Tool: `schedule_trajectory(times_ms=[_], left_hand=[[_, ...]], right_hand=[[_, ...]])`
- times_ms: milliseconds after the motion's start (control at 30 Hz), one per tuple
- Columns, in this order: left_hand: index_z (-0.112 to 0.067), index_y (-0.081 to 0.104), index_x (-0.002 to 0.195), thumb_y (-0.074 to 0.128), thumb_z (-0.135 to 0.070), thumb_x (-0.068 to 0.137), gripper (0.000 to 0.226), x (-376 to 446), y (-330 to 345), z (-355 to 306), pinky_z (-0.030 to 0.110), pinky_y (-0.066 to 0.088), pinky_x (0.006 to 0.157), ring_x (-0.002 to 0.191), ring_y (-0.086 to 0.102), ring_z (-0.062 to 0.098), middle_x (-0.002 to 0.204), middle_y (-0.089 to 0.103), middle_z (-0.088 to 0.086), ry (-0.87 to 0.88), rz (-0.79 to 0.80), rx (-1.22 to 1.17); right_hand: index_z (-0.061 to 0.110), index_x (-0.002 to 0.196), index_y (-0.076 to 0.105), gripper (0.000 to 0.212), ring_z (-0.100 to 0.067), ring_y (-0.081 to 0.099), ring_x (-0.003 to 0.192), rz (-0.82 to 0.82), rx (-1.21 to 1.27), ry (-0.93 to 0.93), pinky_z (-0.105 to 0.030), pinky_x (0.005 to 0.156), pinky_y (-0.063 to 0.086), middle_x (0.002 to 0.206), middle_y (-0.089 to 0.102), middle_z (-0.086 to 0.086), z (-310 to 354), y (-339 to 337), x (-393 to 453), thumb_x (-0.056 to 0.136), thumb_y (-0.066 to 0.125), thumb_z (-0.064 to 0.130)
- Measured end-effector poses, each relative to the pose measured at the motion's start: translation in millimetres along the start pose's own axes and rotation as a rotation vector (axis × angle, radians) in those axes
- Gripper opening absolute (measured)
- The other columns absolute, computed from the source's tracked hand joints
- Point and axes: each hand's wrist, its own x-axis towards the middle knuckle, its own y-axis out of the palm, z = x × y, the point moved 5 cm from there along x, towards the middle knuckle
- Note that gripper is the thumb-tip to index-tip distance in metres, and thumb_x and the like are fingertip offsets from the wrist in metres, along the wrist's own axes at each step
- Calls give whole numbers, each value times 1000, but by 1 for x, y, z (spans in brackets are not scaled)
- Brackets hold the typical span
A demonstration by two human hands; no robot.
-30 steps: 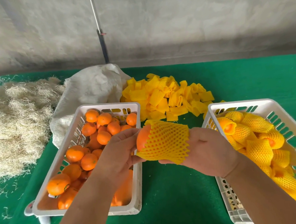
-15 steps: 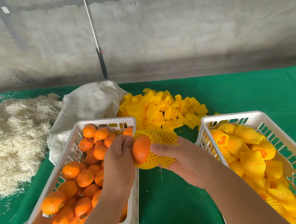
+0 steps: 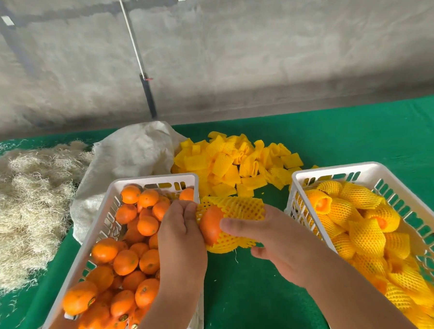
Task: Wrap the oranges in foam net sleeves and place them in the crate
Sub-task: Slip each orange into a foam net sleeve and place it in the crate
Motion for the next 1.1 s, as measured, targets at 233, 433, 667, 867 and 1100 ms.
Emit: schedule_trajectory(times_ms=[233, 433, 667, 867, 1100], left_hand=[[-12, 61, 93, 46, -16, 111, 24, 5, -4, -6, 43, 48, 71, 86, 57, 26, 90, 62, 4, 124, -85, 127], [-15, 55, 94, 47, -4, 108, 19, -1, 0, -19, 10, 39, 74, 94, 53, 5, 96, 57, 0, 247, -114, 195], [-14, 54, 98, 45, 5, 105, 22, -9, 3, -27, 6, 37, 80, 85, 43, 7, 98, 52, 0, 460, -109, 252], [-16, 52, 105, 43, -5, 104, 14, -28, 9, -26, 5, 36, 89, 93, 40, 5, 103, 47, -5, 620, -132, 237], [-14, 54, 107, 42, -9, 106, 13, -35, 11, -18, 7, 37, 91, 97, 43, 3, 106, 49, -3, 673, -127, 188]], right_hand=[[16, 134, 67, 56, -28, 72, 120, 63, 241, 14, -44, 105, 58, 129, 75, -9, -8, -4, -1, 83, 90, 22], [20, 135, 64, 74, -23, 74, 114, -21, 138, -16, -45, 103, 58, 123, 76, -3, -11, 5, 3, 71, 96, 37], [31, 116, 70, 71, -13, 77, 98, -231, 65, -88, -34, 88, 64, 104, 78, 8, -15, 1, 4, 53, 88, 56], [41, 109, 66, 56, -8, 74, 88, -438, -92, -200, -34, 75, 67, 96, 74, 16, -15, -3, 1, 59, 81, 60], [45, 124, 57, 75, -6, 71, 96, -482, -138, -278, -32, 77, 66, 107, 70, 17, -12, -8, -4, 55, 83, 61]])
